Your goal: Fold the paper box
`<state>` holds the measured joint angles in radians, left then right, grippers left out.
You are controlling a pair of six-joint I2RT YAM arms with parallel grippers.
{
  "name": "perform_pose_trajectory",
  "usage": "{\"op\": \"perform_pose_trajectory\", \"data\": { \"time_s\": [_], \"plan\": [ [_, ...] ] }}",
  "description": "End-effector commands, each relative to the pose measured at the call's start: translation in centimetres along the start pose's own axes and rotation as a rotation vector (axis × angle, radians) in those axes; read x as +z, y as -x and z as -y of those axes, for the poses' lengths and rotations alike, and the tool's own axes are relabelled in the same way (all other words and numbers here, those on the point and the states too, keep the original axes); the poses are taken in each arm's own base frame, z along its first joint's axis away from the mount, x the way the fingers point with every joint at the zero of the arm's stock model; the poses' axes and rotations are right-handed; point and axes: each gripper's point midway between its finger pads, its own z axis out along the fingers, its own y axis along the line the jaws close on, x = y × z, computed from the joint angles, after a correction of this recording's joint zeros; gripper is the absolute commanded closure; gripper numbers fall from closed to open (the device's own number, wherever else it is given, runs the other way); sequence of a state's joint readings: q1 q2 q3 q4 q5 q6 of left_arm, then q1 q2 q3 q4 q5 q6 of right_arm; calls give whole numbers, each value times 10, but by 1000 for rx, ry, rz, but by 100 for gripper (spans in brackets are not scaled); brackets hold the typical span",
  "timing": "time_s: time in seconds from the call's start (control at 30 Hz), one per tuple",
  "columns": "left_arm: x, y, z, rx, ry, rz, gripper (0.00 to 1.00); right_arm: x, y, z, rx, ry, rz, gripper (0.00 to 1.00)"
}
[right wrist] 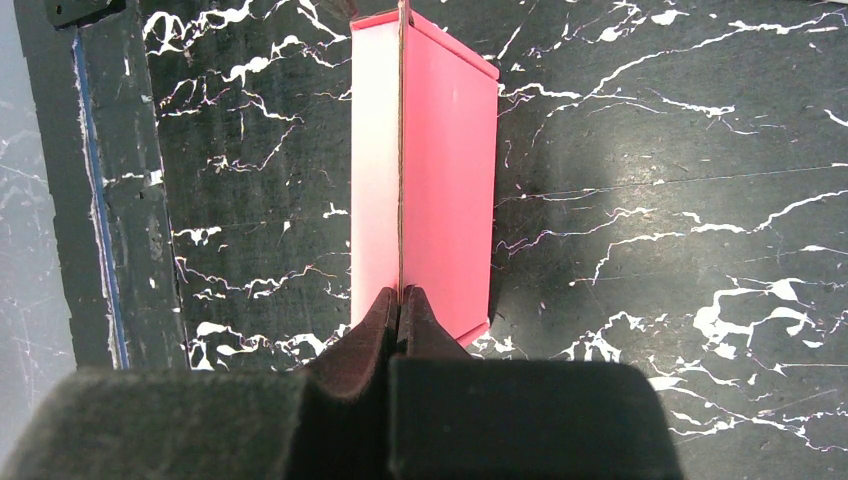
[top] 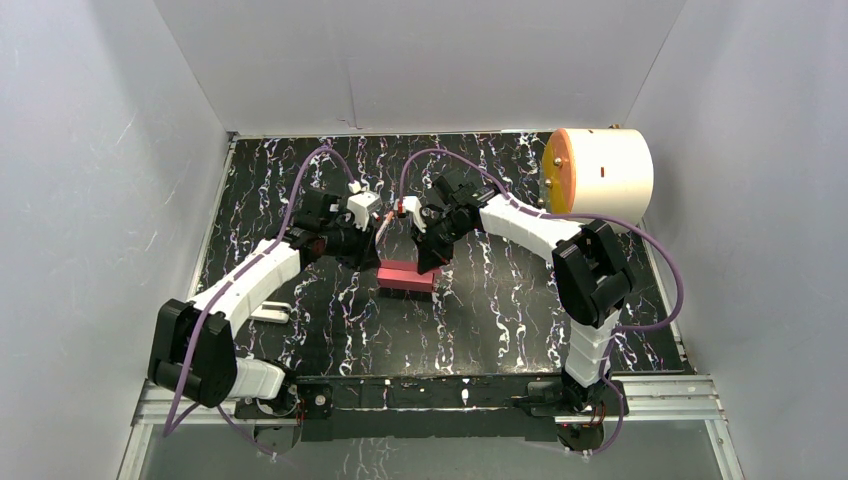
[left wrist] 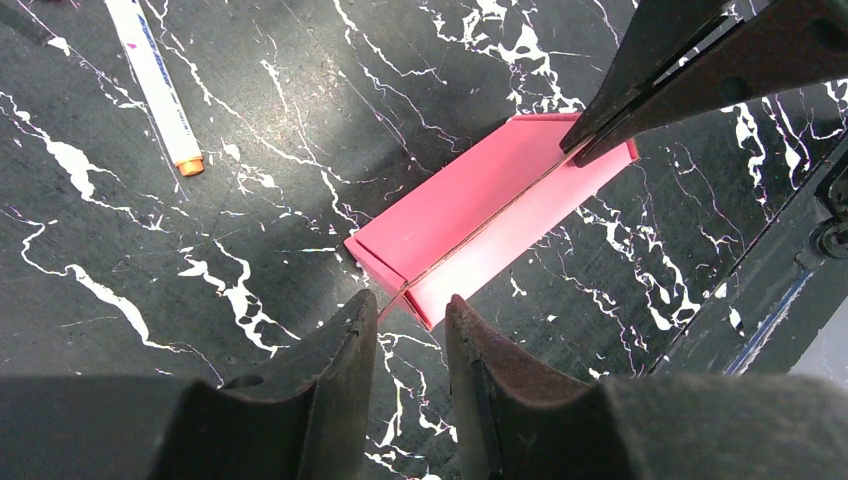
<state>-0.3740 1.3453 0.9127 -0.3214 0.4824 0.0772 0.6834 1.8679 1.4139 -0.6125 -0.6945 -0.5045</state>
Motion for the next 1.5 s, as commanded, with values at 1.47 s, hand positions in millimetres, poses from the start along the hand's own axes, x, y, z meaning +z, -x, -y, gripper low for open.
{"op": "perform_pose_trajectory", "data": {
  "time_s": [1.47],
  "plan": [
    [3,9,10,-128,-50,-14,92,-4,14,12,16,-92,-10,96]
  ]
}}
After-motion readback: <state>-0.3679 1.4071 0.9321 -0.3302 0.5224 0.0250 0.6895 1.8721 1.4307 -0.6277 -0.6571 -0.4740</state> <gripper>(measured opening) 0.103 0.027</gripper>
